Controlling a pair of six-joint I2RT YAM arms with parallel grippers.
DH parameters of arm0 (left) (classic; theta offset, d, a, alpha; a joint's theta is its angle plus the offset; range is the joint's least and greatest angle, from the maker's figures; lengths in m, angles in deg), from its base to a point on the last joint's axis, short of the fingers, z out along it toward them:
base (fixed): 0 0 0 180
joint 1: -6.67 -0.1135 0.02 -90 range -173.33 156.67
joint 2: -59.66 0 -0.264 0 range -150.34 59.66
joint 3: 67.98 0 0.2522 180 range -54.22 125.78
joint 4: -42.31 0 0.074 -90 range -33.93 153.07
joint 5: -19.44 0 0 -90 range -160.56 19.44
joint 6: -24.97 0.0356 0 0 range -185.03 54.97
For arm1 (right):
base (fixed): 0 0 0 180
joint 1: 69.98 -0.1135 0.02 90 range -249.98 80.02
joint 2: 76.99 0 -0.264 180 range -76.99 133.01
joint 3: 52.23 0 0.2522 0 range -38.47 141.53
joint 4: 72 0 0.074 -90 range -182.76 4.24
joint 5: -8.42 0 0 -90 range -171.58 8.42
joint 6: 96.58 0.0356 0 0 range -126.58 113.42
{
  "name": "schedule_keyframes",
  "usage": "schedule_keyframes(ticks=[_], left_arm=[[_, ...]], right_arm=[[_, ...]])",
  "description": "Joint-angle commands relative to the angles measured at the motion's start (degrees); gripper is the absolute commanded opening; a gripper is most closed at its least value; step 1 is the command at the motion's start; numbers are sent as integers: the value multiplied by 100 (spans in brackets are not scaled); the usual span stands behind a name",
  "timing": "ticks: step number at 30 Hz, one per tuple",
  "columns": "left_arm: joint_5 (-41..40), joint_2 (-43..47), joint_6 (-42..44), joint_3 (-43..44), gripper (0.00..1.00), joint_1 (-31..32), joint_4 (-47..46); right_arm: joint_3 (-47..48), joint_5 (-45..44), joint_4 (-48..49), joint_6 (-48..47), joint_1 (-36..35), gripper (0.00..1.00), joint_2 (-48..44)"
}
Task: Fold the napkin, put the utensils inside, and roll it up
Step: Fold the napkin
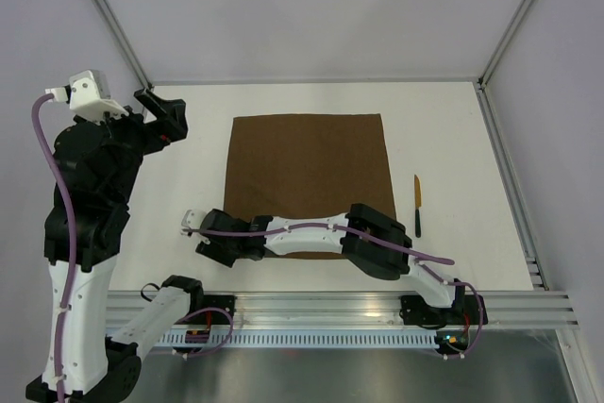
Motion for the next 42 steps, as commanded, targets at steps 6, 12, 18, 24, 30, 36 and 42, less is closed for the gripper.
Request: schedule_keyframes(ticks=[6,12,18,24,30,36,42], left_arm=[[-58,12,47,-78,100,-21,9],[-76,65,82,-175,100,-13,0],[-40,47,135,-192,100,-21,-26],[-40,65,170,-219,100,-13,-43],[-40,38,188,-262,100,-21,-52],[-49,30,206,-289,100,-13,-52],[-58,3,241,-298,100,-12,-70]], right_arm=[[401,-301,-492,221,-10,58,402],[427,-389,-703,221,-19,56,428],[497,-336,-791,221,-19,58,226],[550,-231,-783,274,-37,59,165],[603,-117,-765,317,-54,60,41],[778,-90,-809,326,-81,62,15],[761,-46,-870,353,-133,63,24]])
